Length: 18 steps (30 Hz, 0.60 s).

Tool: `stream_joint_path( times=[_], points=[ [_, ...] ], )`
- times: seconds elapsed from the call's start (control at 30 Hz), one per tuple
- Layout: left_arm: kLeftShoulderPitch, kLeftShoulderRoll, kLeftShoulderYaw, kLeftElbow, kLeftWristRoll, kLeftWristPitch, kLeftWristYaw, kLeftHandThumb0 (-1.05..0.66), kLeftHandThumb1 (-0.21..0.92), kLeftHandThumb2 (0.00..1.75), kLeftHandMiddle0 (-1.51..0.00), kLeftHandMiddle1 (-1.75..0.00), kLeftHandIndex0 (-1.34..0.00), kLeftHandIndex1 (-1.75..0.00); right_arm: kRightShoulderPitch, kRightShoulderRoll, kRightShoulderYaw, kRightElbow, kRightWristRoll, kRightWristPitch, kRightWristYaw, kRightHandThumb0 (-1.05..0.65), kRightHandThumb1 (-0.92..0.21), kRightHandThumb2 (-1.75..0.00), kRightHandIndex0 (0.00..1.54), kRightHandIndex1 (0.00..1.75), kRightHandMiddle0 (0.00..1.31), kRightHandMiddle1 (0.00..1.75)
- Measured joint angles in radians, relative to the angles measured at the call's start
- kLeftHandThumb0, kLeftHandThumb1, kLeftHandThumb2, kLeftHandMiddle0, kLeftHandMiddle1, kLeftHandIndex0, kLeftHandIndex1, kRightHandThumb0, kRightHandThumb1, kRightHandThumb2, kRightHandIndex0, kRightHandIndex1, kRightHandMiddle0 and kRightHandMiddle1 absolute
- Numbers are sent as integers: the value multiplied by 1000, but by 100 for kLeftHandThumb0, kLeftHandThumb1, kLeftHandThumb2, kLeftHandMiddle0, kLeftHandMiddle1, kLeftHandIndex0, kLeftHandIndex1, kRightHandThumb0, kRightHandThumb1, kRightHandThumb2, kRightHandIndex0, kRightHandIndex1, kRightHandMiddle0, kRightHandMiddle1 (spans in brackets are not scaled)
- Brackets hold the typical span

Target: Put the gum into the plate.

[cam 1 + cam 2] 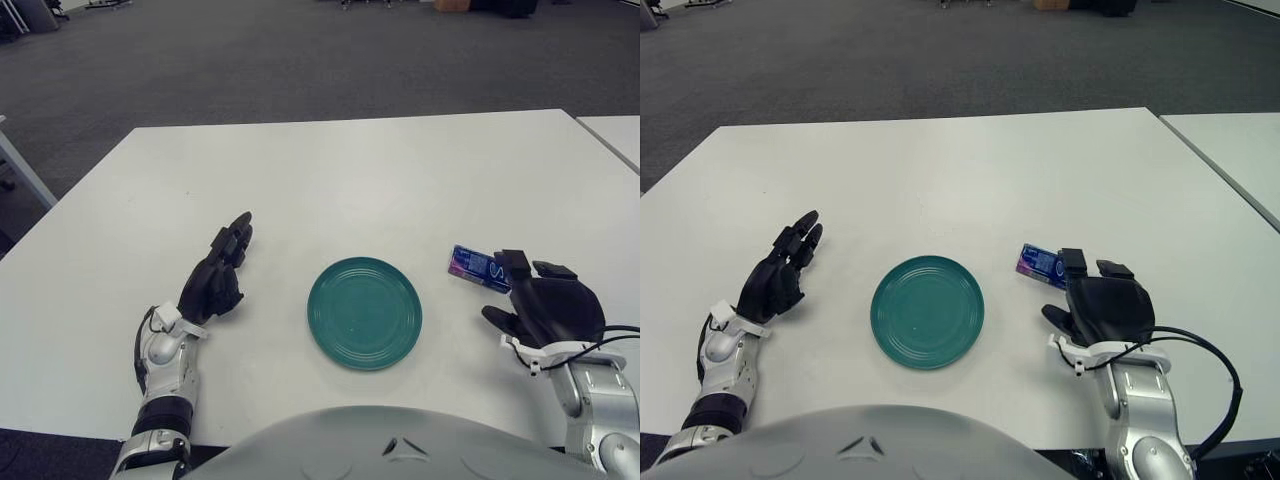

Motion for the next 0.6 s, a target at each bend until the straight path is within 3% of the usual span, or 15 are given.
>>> stream_joint_path(
  times=[0.6],
  points=[
    [12, -24, 9, -43, -23, 33, 1, -88, 92, 95, -9, -2, 0, -47, -146, 14, -50, 185, 84, -26, 0, -91, -92, -65, 43, 0, 0, 77]
  ],
)
